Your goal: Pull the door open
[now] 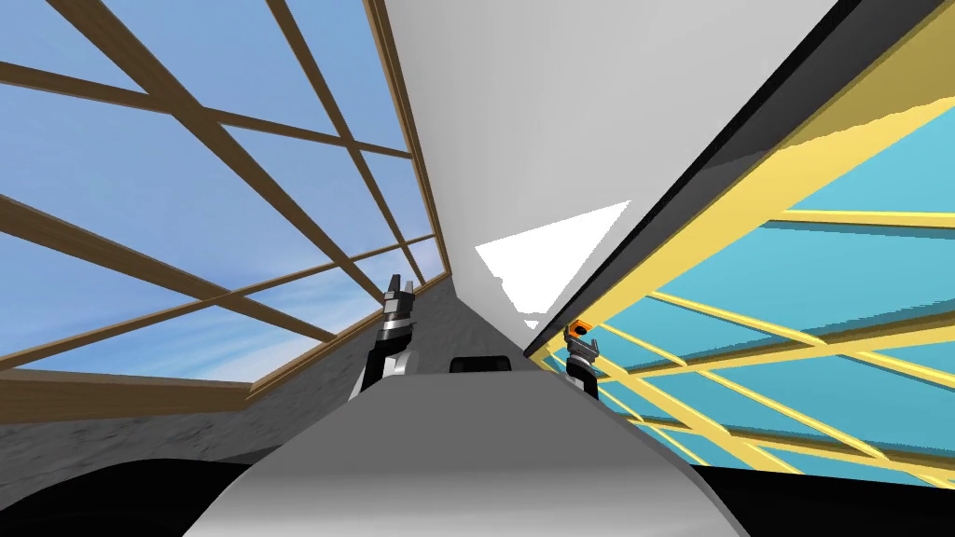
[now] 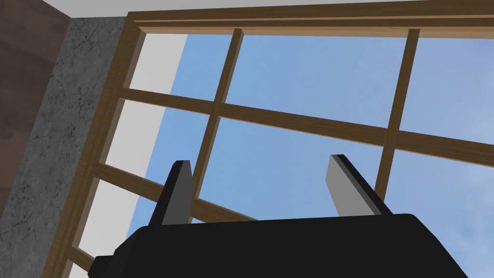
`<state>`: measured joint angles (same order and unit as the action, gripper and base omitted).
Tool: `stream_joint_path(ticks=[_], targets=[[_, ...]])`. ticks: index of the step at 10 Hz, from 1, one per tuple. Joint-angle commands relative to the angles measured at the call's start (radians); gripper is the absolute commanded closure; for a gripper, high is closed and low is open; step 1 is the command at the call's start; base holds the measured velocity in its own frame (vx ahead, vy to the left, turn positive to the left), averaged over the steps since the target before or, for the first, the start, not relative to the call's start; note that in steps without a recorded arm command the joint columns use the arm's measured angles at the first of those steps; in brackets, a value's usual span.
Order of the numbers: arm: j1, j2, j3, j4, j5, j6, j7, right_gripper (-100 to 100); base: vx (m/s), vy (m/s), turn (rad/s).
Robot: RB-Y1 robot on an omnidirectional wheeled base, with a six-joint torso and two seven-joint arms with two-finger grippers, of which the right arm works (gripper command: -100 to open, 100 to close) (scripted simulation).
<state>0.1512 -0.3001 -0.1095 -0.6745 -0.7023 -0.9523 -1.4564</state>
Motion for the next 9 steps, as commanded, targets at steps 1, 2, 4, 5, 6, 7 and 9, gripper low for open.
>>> stream_joint_path(ticks=[1,2,4,5,6,7,9], targets=[[0.004,-0.021,-0.020,0.013,0.016,0.011,-0.038,-100,0.142,-0.023,0.026],[0.002,-0.028,-0.023,0.022,0.020,0.011,-0.049,-100,0.093,-0.012,-0.004],[0.011,-0.017,-0.015,0.014,0.018,0.011,-0.039,100,0.005,0.011,0.001],[0.011,-0.017,-0.015,0.014,0.018,0.011,-0.039,100,-0.014,-0.010,-0.035],[0.011,-0.017,-0.015,0.014,0.018,0.011,-0.039,100,-0.007,-0.007,0.018],[0.011,-0.017,-0.015,0.014,0.018,0.011,-0.039,100,0.000,0.000,0.000],[0.011,-0.017,-0.015,0.014,0.018,0.011,-0.039,100,0.000,0.000,0.000]])
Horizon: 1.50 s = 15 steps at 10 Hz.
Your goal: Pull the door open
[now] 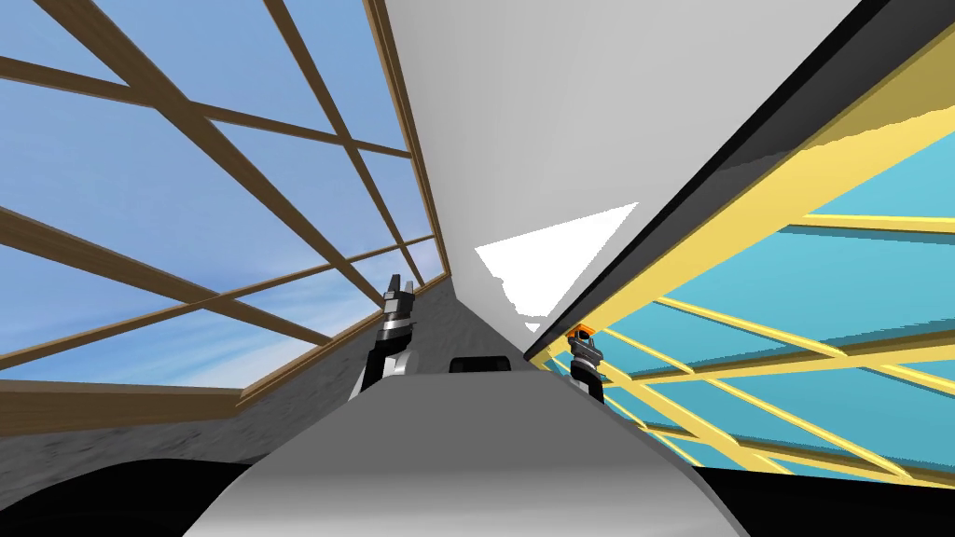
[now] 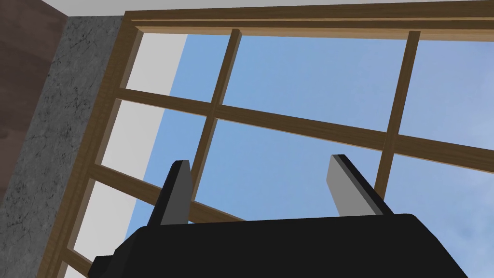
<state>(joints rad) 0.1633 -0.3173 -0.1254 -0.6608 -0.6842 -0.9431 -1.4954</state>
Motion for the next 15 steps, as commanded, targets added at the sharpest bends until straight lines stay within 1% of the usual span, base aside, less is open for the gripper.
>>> stream_joint_path(ticks=[1,3,8,9,10,11,12,13,15], targets=[[0.006,-0.007,0.017,-0.009,0.010,0.000,-0.015,100,-0.131,0.031,0.047],[0.011,-0.013,0.032,-0.017,0.019,0.000,-0.028,100,-0.171,0.027,0.058],[0.031,-0.038,0.091,-0.048,0.053,0.001,-0.081,100,-0.211,0.049,0.062],[0.033,-0.041,0.098,-0.051,0.057,0.001,-0.087,100,-0.232,0.050,0.062],[0.028,-0.042,0.092,-0.048,0.054,0.001,-0.083,100,-0.097,0.030,0.020],[0.039,-0.047,0.115,-0.056,0.069,-0.004,-0.098,100,-0.135,0.015,0.065],[0.041,-0.049,0.120,-0.058,0.072,-0.006,-0.101,100,-0.226,0.003,0.062],[0.049,-0.055,0.137,-0.065,0.083,-0.013,-0.114,100,-0.265,0.018,0.073],[0.061,-0.064,0.161,-0.075,0.098,-0.022,-0.131,100,-0.221,0.035,0.056]])
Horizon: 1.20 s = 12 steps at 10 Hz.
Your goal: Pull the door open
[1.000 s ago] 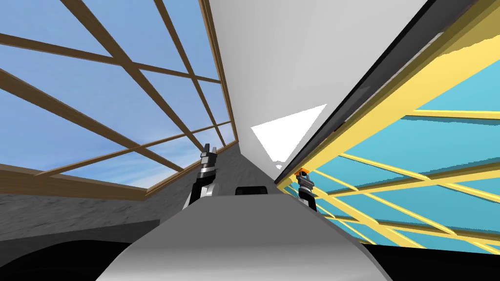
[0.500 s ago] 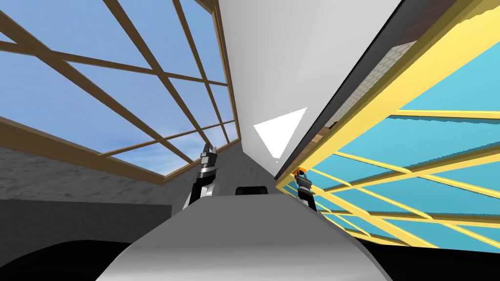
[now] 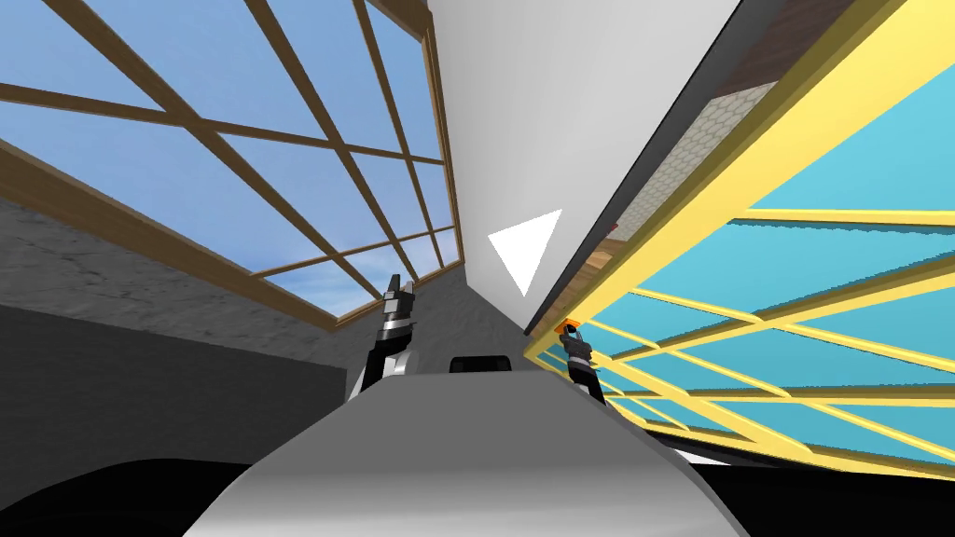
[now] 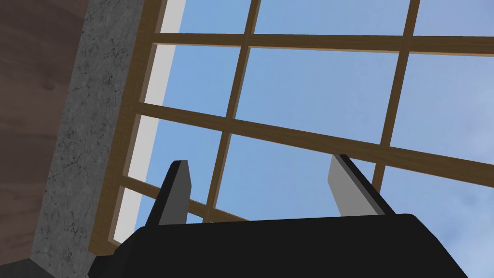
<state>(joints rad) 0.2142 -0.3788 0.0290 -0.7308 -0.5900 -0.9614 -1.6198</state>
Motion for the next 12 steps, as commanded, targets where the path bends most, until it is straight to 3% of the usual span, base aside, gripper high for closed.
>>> stream_joint_path(ticks=[1,2,12], targets=[[0.018,-0.008,0.022,-0.011,0.014,-0.010,-0.018,100,-0.221,0.056,0.045],[0.023,-0.012,0.034,-0.016,0.022,-0.014,-0.027,100,-0.234,0.032,0.048],[0.017,-0.007,0.030,-0.012,0.019,-0.007,-0.020,100,-0.204,-0.001,0.041]])
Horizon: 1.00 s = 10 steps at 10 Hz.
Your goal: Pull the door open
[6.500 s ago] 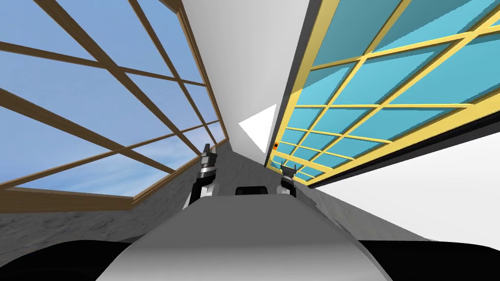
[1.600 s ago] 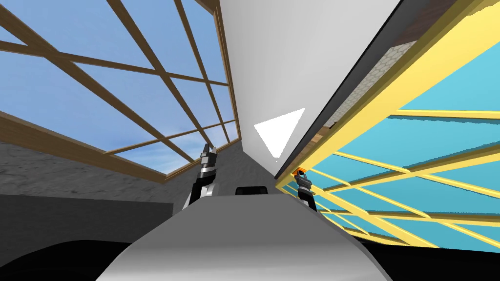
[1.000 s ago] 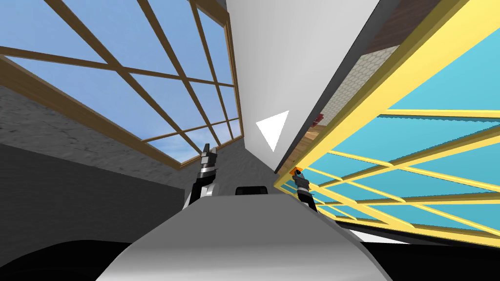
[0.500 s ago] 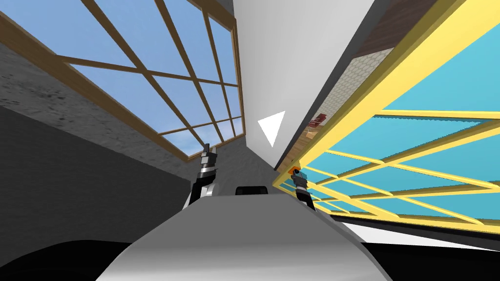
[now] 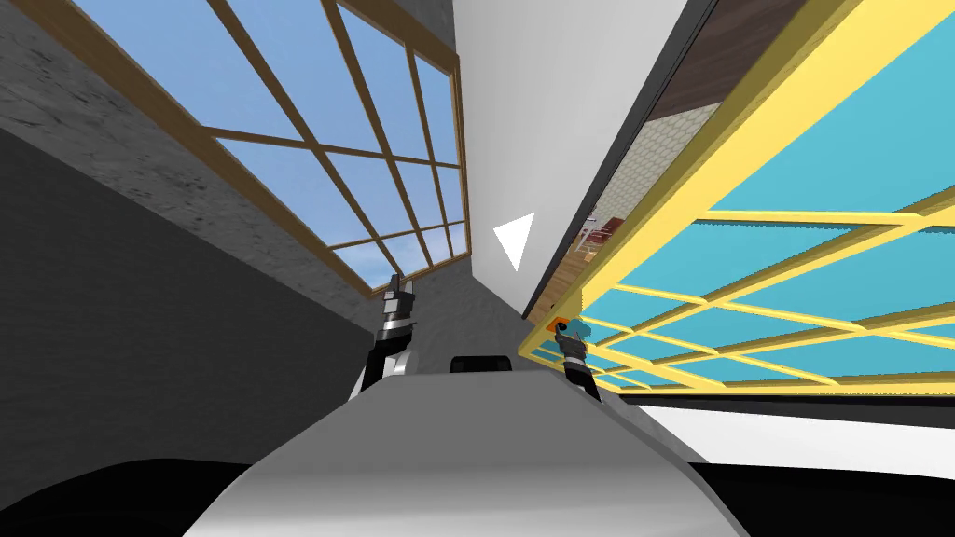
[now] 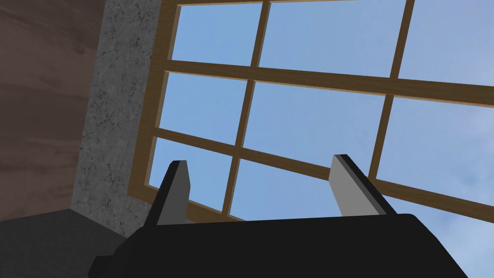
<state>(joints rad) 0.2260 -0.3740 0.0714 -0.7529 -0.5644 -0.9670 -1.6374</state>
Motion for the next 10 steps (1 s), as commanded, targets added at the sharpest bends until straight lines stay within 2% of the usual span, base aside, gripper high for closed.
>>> stream_joint_path(ticks=[1,5,10], targets=[[0.004,-0.012,-0.013,0.010,-0.007,-0.002,-0.003,100,-0.198,-0.002,0.047],[0.003,-0.012,-0.013,0.011,-0.007,-0.001,-0.003,100,-0.159,-0.027,0.050],[0.002,-0.012,-0.013,0.011,-0.007,-0.001,-0.002,100,-0.064,-0.001,0.015]])
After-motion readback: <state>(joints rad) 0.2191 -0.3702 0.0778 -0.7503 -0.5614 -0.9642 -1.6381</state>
